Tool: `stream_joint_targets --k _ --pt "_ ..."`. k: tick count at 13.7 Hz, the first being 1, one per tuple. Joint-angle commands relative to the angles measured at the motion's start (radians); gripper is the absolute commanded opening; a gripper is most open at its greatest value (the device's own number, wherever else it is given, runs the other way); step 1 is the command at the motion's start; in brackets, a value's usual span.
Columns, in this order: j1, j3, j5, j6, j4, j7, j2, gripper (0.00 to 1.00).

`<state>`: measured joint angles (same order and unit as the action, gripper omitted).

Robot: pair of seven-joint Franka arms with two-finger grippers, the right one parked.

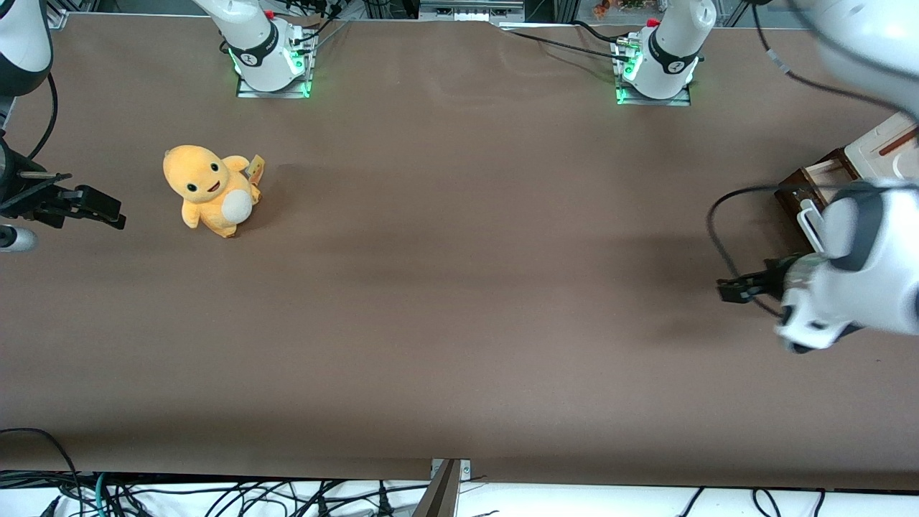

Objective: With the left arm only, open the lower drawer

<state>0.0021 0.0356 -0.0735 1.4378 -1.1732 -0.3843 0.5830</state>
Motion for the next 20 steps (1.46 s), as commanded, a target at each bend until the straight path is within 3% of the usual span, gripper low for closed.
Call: stream_joint_targets --k 1,4,7,14,20 --pt "0.006 -0.006 -0.026 0.003 -0.017 0.126 -0.06 1.0" --pt "0.019 -0.008 -0.023 0.001 -0.064 0.272 -0.156 1.0" --pt "0.022 -0.003 -0.025 0.076 -0.202 0.445 -0.291 1.0" --pt "-0.005 -0.009 0.037 0.139 -0.356 0.447 -0.508 1.0" --pt "-0.007 -0.02 0.041 0.141 -0.464 0.456 -0.586 1.0"
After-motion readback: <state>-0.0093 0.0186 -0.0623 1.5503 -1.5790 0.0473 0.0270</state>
